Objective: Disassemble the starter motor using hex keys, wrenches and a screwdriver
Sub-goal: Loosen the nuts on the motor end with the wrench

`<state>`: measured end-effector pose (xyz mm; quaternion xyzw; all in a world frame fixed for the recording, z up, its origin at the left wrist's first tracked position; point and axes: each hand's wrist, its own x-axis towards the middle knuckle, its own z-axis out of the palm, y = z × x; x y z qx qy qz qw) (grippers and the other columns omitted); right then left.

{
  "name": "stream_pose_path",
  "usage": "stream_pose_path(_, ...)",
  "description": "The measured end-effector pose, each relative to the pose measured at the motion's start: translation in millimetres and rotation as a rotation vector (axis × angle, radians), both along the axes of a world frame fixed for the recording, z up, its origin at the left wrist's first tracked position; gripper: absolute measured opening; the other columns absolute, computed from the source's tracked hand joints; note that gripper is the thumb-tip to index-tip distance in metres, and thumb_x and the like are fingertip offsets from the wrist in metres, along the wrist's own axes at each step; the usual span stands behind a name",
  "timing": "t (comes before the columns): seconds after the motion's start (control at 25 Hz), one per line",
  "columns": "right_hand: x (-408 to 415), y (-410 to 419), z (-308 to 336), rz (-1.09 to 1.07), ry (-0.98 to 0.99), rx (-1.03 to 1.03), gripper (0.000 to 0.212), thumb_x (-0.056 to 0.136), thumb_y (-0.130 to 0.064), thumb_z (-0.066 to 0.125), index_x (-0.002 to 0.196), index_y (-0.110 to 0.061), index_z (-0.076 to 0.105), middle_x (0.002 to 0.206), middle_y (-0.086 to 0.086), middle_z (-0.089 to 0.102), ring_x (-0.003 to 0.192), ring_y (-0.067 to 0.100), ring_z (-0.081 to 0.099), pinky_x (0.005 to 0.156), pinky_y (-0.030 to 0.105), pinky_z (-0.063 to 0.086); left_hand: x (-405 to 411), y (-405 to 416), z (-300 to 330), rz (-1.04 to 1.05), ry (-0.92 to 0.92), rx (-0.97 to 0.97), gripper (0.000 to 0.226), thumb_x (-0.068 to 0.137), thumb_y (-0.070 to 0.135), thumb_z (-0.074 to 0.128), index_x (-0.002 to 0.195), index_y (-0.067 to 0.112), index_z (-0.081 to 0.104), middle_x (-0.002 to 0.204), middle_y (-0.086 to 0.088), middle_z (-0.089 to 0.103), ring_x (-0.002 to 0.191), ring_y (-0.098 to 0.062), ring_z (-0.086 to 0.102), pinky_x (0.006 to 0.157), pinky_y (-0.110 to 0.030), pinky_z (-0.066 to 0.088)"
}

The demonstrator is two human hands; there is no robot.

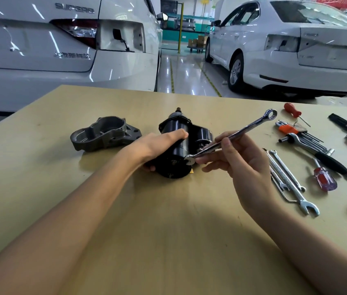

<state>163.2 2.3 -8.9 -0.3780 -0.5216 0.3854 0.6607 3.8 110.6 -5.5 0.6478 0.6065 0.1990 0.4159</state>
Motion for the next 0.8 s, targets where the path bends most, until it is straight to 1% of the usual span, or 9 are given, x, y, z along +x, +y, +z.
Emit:
stream_pose_path(0.12, -3, 0, -1, 0.027, -0.010, -0.009, 0.020, 0.087, -0.021, 0.050, 0.092, -0.001, 0.054, 0.078, 0.015, 0.065, 0.068, 0.032, 0.071, 0.057, 0.032, 0.055, -15, -3, -4, -0.040, -0.095, -0.005, 0.083, 0.062, 0.086, 0.053, 0.083, 0.007, 0.069, 0.055, -0.010, 0.061, 0.037, -0.020, 0.053, 0.039, -0.020, 0.039)
stream_pose_path(0.2, -6, -1, -1, 0.046, -0.011, -0.001, 0.019, 0.085, -0.021, 0.052, 0.092, -0.003, 0.054, 0.079, 0.014, 0.067, 0.071, 0.033, 0.071, 0.059, 0.034, 0.056, -23, -6, -7, -0.074, -0.181, 0.007, 0.088, 0.064, 0.084, 0.053, 0.089, 0.001, 0.067, 0.053, -0.010, 0.061, 0.038, -0.021, 0.055, 0.037, -0.020, 0.040)
stream_pose_path(0.28, -7, -2, -2, 0.055, -0.009, 0.000, 0.019, 0.085, -0.020, 0.053, 0.093, -0.002, 0.054, 0.080, 0.015, 0.069, 0.074, 0.032, 0.072, 0.063, 0.038, 0.057, -25, -8, -10, -0.091, -0.233, 0.040, 0.087, 0.062, 0.081, 0.051, 0.092, 0.000, 0.063, 0.053, -0.010, 0.062, 0.039, -0.023, 0.057, 0.035, -0.020, 0.040)
stream_pose_path(0.4, -7, -2, -3, 0.044, -0.021, -0.015, 0.018, 0.087, -0.015, 0.052, 0.095, 0.002, 0.054, 0.084, 0.021, 0.069, 0.075, 0.033, 0.071, 0.067, 0.042, 0.057, -22, -11, -13, -0.077, -0.239, 0.128, 0.090, 0.061, 0.080, 0.048, 0.097, -0.001, 0.059, 0.056, -0.014, 0.063, 0.040, -0.025, 0.059, 0.033, -0.021, 0.039)
stream_pose_path(0.48, -7, -1, -5, 0.042, -0.033, -0.021, 0.014, 0.090, -0.009, 0.051, 0.096, 0.003, 0.055, 0.086, 0.025, 0.068, 0.076, 0.034, 0.071, 0.068, 0.044, 0.057, -21, -12, -15, -0.064, -0.240, 0.172, 0.090, 0.062, 0.080, 0.048, 0.098, -0.001, 0.057, 0.052, -0.011, 0.063, 0.038, -0.025, 0.059, 0.032, -0.022, 0.038)
stream_pose_path(0.6, -8, -2, -7, 0.073, -0.059, -0.002, 0.014, 0.090, -0.009, 0.051, 0.096, 0.004, 0.055, 0.087, 0.024, 0.068, 0.077, 0.033, 0.071, 0.070, 0.042, 0.058, -21, -13, -15, -0.062, -0.230, 0.198, 0.090, 0.062, 0.082, 0.048, 0.095, -0.001, 0.057, 0.047, -0.009, 0.062, 0.036, -0.024, 0.058, 0.031, -0.021, 0.037)
stream_pose_path(0.68, -11, 0, -6, 0.096, -0.108, 0.037, 0.009, 0.093, -0.005, 0.050, 0.094, 0.002, 0.055, 0.083, 0.015, 0.071, 0.076, 0.030, 0.072, 0.071, 0.039, 0.059, -22, -13, -15, -0.062, -0.223, 0.206, 0.090, 0.061, 0.083, 0.048, 0.094, 0.000, 0.057, 0.047, -0.010, 0.062, 0.036, -0.024, 0.058, 0.031, -0.021, 0.037)
stream_pose_path(0.72, -12, 3, -3, 0.102, -0.150, 0.058, 0.006, 0.094, -0.003, 0.050, 0.092, -0.001, 0.056, 0.080, 0.012, 0.070, 0.073, 0.029, 0.072, 0.069, 0.038, 0.059, -22, -13, -14, -0.068, -0.221, 0.196, 0.090, 0.060, 0.083, 0.048, 0.095, 0.000, 0.057, 0.048, -0.010, 0.062, 0.036, -0.024, 0.058, 0.032, -0.021, 0.038)
stream_pose_path(0.8, -17, 13, 8, 0.113, -0.311, 0.095, 0.009, 0.094, -0.004, 0.052, 0.089, -0.010, 0.056, 0.075, 0.010, 0.067, 0.066, 0.025, 0.070, 0.062, 0.036, 0.057, -22, -12, -13, -0.092, -0.215, 0.180, 0.090, 0.058, 0.082, 0.048, 0.097, 0.001, 0.056, 0.050, -0.010, 0.062, 0.037, -0.024, 0.059, 0.032, -0.021, 0.039)
